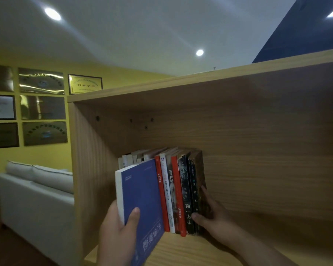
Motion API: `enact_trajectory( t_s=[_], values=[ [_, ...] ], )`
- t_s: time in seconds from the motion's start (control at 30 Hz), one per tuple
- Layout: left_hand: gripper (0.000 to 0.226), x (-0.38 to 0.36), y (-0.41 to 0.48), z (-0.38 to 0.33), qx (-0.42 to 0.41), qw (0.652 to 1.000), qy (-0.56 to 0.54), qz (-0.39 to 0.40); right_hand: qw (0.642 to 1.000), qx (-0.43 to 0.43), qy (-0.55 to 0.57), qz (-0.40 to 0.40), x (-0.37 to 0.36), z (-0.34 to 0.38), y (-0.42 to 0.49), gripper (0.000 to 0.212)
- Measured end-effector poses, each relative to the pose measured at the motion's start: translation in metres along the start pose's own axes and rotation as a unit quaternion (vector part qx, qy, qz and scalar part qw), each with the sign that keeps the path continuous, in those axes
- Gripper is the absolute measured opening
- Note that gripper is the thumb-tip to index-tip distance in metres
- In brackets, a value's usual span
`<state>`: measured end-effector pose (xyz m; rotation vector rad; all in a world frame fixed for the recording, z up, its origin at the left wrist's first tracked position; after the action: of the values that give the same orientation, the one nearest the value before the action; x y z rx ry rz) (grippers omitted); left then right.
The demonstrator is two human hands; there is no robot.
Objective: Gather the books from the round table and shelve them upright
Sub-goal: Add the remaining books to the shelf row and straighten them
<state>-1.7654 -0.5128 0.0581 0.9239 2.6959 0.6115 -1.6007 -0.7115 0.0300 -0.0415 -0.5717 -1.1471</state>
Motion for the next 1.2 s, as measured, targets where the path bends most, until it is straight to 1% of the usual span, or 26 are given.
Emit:
enact_trajectory(
  t_s=[0.1, 0.13, 0.17, 0.27, 0.3, 0.33, 0.37, 0.43, 0.47, 0.5, 0.57, 0.6, 0.67, 0.7, 0.77, 0.8, 0.83, 0.87, 0.9, 0.97, 1.0, 1.07, 1.1, 1.13, 1.17, 1.2],
  values=[
    [0.027, 0.026, -0.001, -0.011, -0.025, 0.998, -0.047, -0.033, 1.0, -0.003, -0.011, -0.002, 0.0, 0.0, -0.001, 0.098],
    [0.027, 0.031, -0.001, -0.015, -0.017, 0.996, -0.079, -0.028, 1.0, 0.003, -0.011, -0.012, -0.001, 0.003, -0.004, 0.094],
    [0.025, 0.033, -0.001, -0.019, 0.002, 0.992, -0.127, -0.014, 0.999, 0.016, -0.004, -0.036, -0.002, 0.005, -0.006, 0.084],
    [0.036, 0.026, -0.002, -0.028, 0.079, 0.955, -0.275, 0.077, 0.984, 0.076, 0.054, -0.151, 0.001, 0.027, -0.023, 0.04],
    [0.036, 0.02, -0.004, -0.032, 0.098, 0.942, -0.301, 0.11, 0.978, 0.098, 0.078, -0.165, 0.004, 0.038, -0.031, 0.036],
    [0.037, 0.012, -0.007, -0.036, 0.117, 0.932, -0.312, 0.145, 0.973, 0.108, 0.126, -0.158, 0.006, 0.05, -0.041, 0.04],
    [0.038, 0.003, -0.01, -0.038, 0.133, 0.923, -0.315, 0.178, 0.97, 0.099, 0.188, -0.117, 0.008, 0.058, -0.05, 0.041],
    [0.042, -0.017, -0.015, -0.038, 0.155, 0.917, -0.289, 0.228, 0.954, 0.052, 0.297, -0.006, 0.009, 0.068, -0.066, 0.033],
    [0.043, -0.027, -0.017, -0.037, 0.161, 0.918, -0.266, 0.246, 0.946, 0.029, 0.321, 0.025, 0.011, 0.067, -0.072, 0.035],
    [0.044, -0.035, -0.018, -0.035, 0.159, 0.923, -0.237, 0.257, 0.944, 0.011, 0.328, 0.032, 0.014, 0.064, -0.078, 0.04],
    [0.045, -0.046, -0.023, -0.029, 0.137, 0.94, -0.14, 0.281, 0.941, -0.01, 0.339, 0.011, 0.027, 0.054, -0.086, 0.047],
    [0.04, -0.049, -0.026, -0.025, 0.125, 0.944, -0.082, 0.295, 0.94, -0.022, 0.339, -0.009, 0.035, 0.051, -0.091, 0.048],
    [0.022, -0.05, -0.027, -0.012, 0.107, 0.947, 0.023, 0.302, 0.939, -0.045, 0.337, -0.056, 0.052, 0.045, -0.101, 0.045],
    [0.016, -0.05, -0.025, -0.005, 0.097, 0.949, 0.06, 0.295, 0.935, -0.053, 0.341, -0.077, 0.059, 0.043, -0.105, 0.048],
    [0.019, -0.049, -0.026, 0.002, 0.104, 0.951, 0.057, 0.285, 0.926, -0.062, 0.352, -0.122, 0.069, 0.038, -0.11, 0.065],
    [0.026, -0.051, -0.03, -0.001, 0.123, 0.945, 0.04, 0.301, 0.916, -0.064, 0.37, -0.139, 0.071, 0.036, -0.111, 0.062],
    [0.033, -0.056, -0.034, -0.003, 0.15, 0.933, 0.013, 0.326, 0.903, -0.074, 0.393, -0.157, 0.071, 0.035, -0.112, 0.05],
    [0.034, -0.062, -0.04, -0.006, 0.182, 0.919, -0.014, 0.348, 0.886, -0.087, 0.421, -0.172, 0.071, 0.032, -0.112, 0.037],
    [0.029, -0.069, -0.044, -0.011, 0.191, 0.911, -0.042, 0.362, 0.869, -0.099, 0.449, -0.18, 0.069, 0.03, -0.111, 0.03],
    [0.028, -0.082, -0.046, -0.021, 0.158, 0.926, -0.064, 0.337, 0.84, -0.109, 0.501, -0.179, 0.064, 0.031, -0.107, 0.028],
    [0.029, -0.087, -0.047, -0.027, 0.157, 0.933, -0.08, 0.312, 0.833, -0.112, 0.512, -0.177, 0.062, 0.032, -0.106, 0.027],
    [0.024, -0.089, -0.043, -0.04, 0.175, 0.935, -0.126, 0.283, 0.838, -0.103, 0.507, -0.171, 0.065, 0.036, -0.108, 0.027],
    [0.021, -0.087, -0.039, -0.047, 0.181, 0.934, -0.141, 0.275, 0.853, -0.092, 0.482, -0.177, 0.069, 0.035, -0.108, 0.028],
    [0.018, -0.085, -0.035, -0.055, 0.185, 0.933, -0.149, 0.269, 0.875, -0.077, 0.432, -0.202, 0.075, 0.033, -0.109, 0.032],
    [0.015, -0.081, -0.031, -0.064, 0.185, 0.934, -0.157, 0.263, 0.908, -0.061, 0.337, -0.242, 0.083, 0.03, -0.113, 0.042],
    [0.013, -0.078, -0.026, -0.073, 0.183, 0.936, -0.159, 0.254, 0.94, -0.035, 0.181, -0.287, 0.092, 0.028, -0.117, 0.057]
  ],
)
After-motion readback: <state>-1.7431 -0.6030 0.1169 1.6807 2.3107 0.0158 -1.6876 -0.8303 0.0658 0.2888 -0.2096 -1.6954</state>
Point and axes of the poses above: each hand's wrist, its own y-axis towards the middle knuckle, its own x-axis out of the back of the hand, z = x × y, the point moved 2 cm from there along y, towards the middle knuckle, and after that the axes turned 3 degrees about -z, right-handed, at the moved point
